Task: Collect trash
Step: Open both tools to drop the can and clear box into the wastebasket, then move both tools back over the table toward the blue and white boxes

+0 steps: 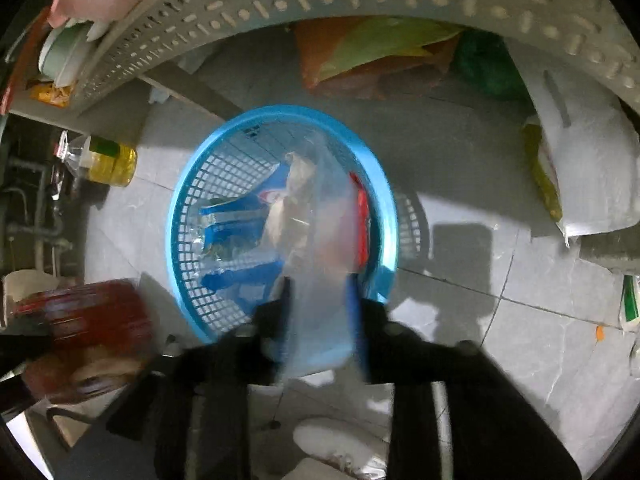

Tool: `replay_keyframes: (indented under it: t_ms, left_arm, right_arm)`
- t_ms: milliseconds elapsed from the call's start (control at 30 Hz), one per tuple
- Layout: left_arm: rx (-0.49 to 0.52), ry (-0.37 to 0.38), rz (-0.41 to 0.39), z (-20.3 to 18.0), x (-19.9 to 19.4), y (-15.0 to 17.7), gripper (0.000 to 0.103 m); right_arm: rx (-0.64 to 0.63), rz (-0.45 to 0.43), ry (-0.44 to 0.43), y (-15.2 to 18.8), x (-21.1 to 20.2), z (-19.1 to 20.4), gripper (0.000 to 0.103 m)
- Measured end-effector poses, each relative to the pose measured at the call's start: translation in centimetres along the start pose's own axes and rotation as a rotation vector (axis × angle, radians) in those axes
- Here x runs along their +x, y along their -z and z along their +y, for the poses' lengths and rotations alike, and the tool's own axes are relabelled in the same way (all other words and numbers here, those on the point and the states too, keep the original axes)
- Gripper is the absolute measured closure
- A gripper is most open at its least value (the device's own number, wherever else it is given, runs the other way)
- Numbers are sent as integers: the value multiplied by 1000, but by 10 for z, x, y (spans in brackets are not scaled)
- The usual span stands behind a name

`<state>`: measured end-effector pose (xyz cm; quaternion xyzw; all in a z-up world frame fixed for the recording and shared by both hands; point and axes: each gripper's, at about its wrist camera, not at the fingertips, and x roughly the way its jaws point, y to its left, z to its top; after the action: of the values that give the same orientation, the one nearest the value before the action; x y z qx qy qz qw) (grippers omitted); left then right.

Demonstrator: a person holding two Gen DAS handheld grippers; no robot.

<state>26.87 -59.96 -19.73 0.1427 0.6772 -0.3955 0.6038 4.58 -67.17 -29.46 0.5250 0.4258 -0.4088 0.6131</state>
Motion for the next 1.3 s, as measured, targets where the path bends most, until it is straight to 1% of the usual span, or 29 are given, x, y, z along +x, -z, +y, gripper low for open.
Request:
replay_keyframes:
  t_ms: [33,100,267,300,433,533,600,633,767,800,867,933,1000,1100,1133,1200,1267,1300]
  left_arm:
    - [3,11,-9,0,-4,1,27]
    - [23,27,-25,-2,-16,3,27]
    - [47,62,-113,-2,-63,8,27]
    - [51,78,-141,0,-79,14,27]
    - [69,107,-226,5,-129,40,27]
    - [89,117,-298,14,-169,71,25]
    - [107,113,-353,24,-193,94,22]
    - [117,97,-393,33,-210,113,22]
    - [108,56,-524,63,-253,167,20]
    - [91,33,-571,74,-265,186,19]
    - [49,-20,-639,92,-282,213,18]
    - [3,-71,-678,109,-294,238,18]
    - [-41,-106,-714,127,-306,267,18]
    - [-82,-140,-752,145,-320,302,18]
    - [-106,-174,-772,151,-324,318,18]
    - [-149,-243,-813,163,-331,344,18]
    - [-196,-308,-830,177,-334,369,18]
    - [-209,-316,-831,180,-336,376,18]
  right_arm:
    - [-1,-6,-11,2,-1,0,66]
    - [-2,-15,-22,6,-5,-4,62]
    - [-3,-49,-44,17,-28,-19,61]
    - [0,-57,-48,20,-34,-24,61]
    - [-14,-69,-49,38,-58,-34,61]
    - [-57,-74,-47,54,-75,-35,60]
    - [-99,-82,-43,67,-90,-31,55]
    - [-126,-89,-41,74,-99,-28,54]
    - [-253,-132,-34,97,-134,-8,47]
    - [-294,-154,-36,105,-146,0,45]
    - [-360,-196,-42,117,-169,16,40]
    - [-409,-234,-50,127,-190,30,38]
    - [-473,-281,-62,139,-215,48,36]
    - [-584,-336,-108,162,-250,78,35]
    - [-615,-352,-121,169,-260,88,34]
    - [-684,-378,-162,187,-278,108,27]
    - [-740,-387,-198,204,-289,129,22]
    - [-763,-383,-211,211,-292,137,18]
